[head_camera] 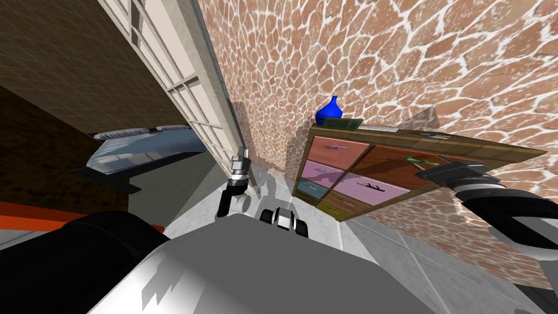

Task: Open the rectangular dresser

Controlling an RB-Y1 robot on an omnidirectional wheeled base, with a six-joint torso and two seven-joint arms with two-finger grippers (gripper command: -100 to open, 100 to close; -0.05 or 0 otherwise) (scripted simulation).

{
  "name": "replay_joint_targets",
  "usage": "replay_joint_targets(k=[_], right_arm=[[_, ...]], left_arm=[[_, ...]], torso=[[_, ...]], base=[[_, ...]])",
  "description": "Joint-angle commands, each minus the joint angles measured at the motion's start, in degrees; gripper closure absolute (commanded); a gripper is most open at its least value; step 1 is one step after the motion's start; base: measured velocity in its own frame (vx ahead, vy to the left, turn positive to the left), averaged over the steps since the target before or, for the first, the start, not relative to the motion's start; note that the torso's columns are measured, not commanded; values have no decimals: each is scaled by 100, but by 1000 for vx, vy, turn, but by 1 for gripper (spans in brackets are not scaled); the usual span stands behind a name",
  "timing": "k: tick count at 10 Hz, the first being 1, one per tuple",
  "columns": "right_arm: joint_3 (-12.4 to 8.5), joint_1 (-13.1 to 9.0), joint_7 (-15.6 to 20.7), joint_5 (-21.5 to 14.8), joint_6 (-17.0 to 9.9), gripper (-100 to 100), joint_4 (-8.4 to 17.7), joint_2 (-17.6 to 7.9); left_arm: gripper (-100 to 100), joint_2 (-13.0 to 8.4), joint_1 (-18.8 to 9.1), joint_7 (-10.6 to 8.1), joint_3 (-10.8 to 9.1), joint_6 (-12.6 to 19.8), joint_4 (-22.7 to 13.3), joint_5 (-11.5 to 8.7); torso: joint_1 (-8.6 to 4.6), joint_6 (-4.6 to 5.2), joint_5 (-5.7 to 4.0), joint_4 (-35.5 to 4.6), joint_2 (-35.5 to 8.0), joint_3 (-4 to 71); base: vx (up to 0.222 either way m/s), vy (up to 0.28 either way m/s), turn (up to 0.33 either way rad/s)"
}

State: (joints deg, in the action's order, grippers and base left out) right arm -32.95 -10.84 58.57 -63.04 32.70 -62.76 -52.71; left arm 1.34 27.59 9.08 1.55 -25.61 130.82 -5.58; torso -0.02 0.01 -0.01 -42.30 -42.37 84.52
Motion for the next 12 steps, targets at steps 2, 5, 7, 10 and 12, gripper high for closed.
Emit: replay_joint_targets(k=[2,5,7,10,12], right_arm=[[-14,14,-61,27,85,100,-47,-57],[-1,60,-78,33,144,100,-78,-49],[-13,67,-96,53,195,100,-114,-60],[13,56,-299,61,230,-100,-64,-295],[32,35,-503,72,259,-100,-5,-535]], left_arm=[[0,1,-2,0,1,0,0,0],[0,1,-1,0,1,0,0,0],[0,1,-2,0,1,0,0,0],[0,1,-1,0,1,1,0,0],[0,0,0,0,0,0,0,0]], torso=[[5,8,-5,-12,-43,-30],[4,-1,19,-11,20,13],[2,5,6,-10,-16,-9],[4,-2,8,1,26,14],[-10,-13,-2,20,70,46]], base=[[-171,64,-53],[-125,59,-42],[-195,50,-56],[-86,47,-27],[34,21,14]])
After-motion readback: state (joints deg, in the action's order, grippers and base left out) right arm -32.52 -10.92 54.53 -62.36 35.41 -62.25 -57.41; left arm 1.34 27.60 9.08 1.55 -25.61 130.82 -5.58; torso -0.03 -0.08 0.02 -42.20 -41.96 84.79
